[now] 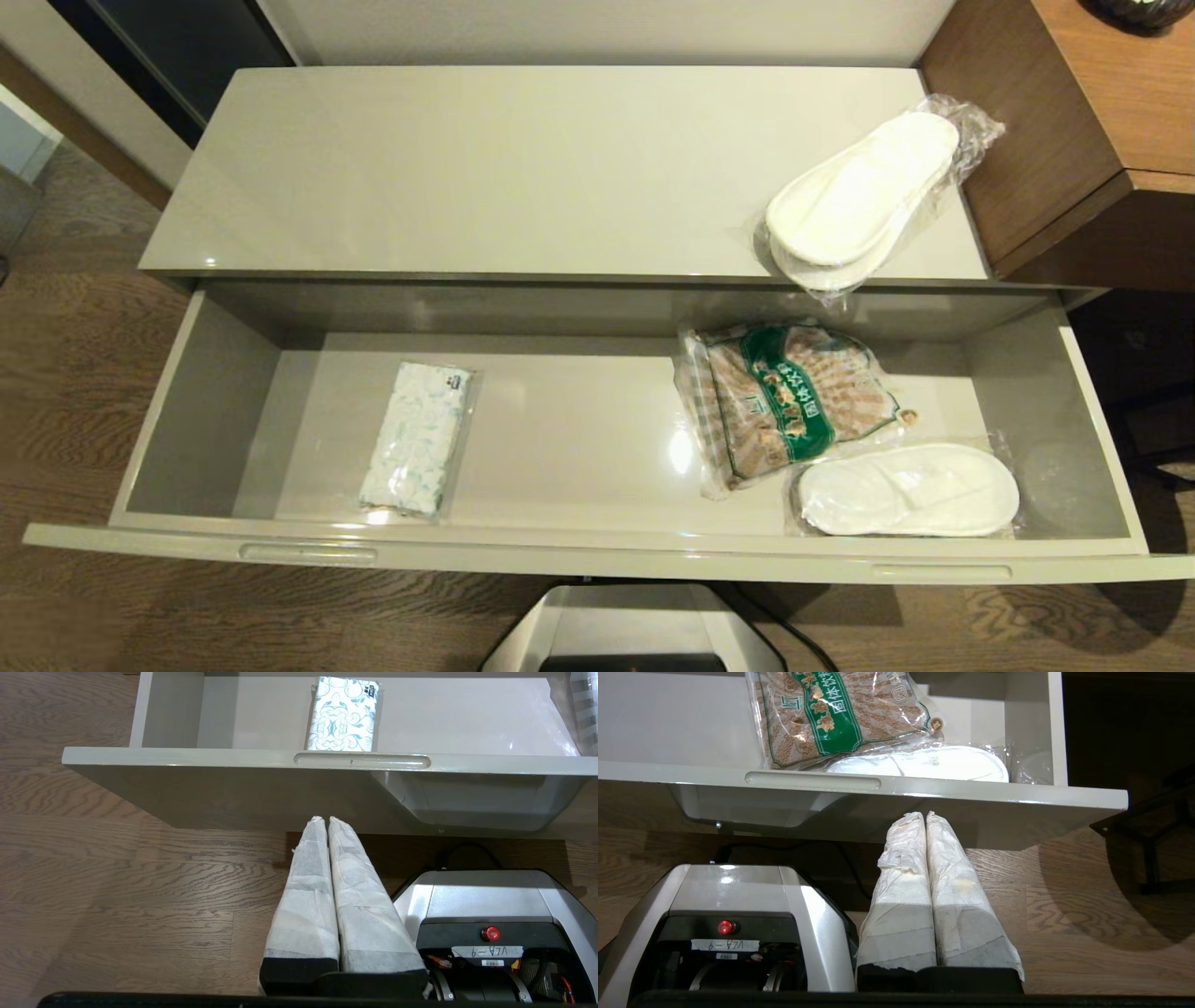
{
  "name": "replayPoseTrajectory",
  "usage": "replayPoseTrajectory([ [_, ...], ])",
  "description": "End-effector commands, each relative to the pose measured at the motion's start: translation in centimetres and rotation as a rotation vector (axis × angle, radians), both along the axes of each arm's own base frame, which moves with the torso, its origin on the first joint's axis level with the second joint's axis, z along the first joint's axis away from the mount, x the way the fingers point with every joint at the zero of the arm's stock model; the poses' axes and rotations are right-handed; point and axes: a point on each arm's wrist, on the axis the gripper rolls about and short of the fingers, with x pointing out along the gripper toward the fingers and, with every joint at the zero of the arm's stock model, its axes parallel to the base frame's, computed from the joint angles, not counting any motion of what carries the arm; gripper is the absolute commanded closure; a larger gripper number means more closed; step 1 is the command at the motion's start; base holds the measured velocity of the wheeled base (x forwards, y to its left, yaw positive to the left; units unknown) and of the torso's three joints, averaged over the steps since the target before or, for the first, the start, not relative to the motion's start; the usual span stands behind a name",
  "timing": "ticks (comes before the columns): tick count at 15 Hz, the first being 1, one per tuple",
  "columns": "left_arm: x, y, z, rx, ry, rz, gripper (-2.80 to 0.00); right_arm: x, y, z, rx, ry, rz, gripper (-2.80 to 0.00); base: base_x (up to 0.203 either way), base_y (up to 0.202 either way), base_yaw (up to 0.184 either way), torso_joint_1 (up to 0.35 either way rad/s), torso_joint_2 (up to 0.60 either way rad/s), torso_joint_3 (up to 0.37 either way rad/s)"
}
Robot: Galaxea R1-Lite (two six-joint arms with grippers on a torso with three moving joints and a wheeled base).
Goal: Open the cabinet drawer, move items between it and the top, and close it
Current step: Pick up the disposable slippers on the table
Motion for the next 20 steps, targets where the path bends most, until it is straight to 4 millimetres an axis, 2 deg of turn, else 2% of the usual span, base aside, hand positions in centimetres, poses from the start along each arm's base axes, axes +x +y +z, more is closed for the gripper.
replayPoseTrajectory([
  [1,0.01,0.0,0.0,0.0,0.001,0.0,0.0,-0.04,0.0,-0.1,-0.002,-0.006,0.001,0.0,0.0,0.0,0.0,0.0,0.0,0.0],
  [20,0.01,0.0,0.0,0.0,0.001,0.0,0.0,-0.06,0.01,-0.04,-0.018,-0.009,0.004,0.0,0.0,0.0,0.0,0.0,0.0,0.0],
])
